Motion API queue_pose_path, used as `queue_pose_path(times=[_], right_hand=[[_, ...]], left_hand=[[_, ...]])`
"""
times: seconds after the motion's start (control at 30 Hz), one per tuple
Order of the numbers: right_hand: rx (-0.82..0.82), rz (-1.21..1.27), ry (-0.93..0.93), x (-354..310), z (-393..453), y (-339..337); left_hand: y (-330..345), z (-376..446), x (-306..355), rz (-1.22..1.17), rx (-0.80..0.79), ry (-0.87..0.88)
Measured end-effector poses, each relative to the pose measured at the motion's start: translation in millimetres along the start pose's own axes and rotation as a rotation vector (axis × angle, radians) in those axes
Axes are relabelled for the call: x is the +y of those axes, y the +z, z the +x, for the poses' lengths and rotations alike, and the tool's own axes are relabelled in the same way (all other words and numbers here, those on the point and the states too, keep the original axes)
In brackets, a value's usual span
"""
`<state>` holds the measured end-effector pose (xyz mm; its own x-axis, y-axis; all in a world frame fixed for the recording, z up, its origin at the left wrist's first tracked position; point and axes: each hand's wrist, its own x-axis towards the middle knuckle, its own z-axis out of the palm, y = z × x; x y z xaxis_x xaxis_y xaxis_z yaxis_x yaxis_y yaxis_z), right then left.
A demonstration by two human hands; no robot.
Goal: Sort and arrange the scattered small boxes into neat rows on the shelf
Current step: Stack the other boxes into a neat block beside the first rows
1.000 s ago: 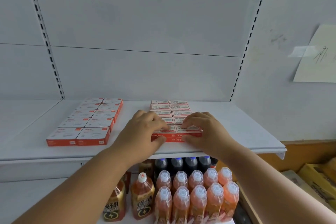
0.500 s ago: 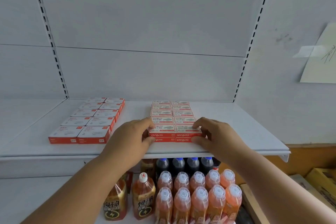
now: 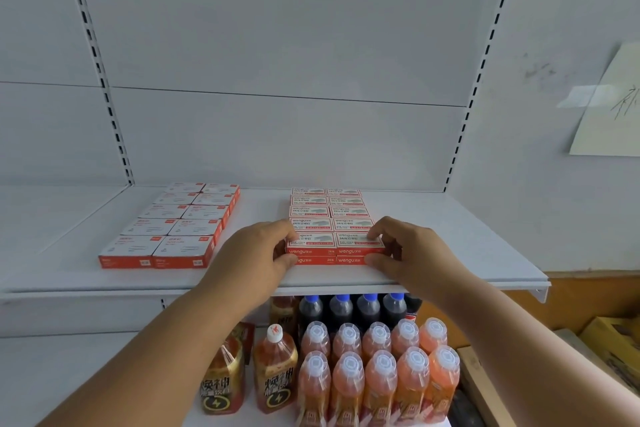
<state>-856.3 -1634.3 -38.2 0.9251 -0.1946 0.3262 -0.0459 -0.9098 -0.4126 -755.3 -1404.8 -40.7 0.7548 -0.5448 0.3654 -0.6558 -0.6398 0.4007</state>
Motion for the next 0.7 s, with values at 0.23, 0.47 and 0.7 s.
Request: queue_pose_path(times=[0.23,0.47,0.7], right_hand=[[0.023,0.047,0.077,-3.2,-0.1,-4.6],[-0.123,-0.237,0.298,-9.7,15.1,-4.7],[-0.178,-0.254,0.307,-13.4,17.9,-4.4]], left_hand=[[-1.3,0.3,-2.2,-0.025,0.012,-0.077],[-1.0,9.4,1.1,0.197,-0.057,-0.13],[0.7,15.9,-0.1,0.177,-0.141,-0.14]])
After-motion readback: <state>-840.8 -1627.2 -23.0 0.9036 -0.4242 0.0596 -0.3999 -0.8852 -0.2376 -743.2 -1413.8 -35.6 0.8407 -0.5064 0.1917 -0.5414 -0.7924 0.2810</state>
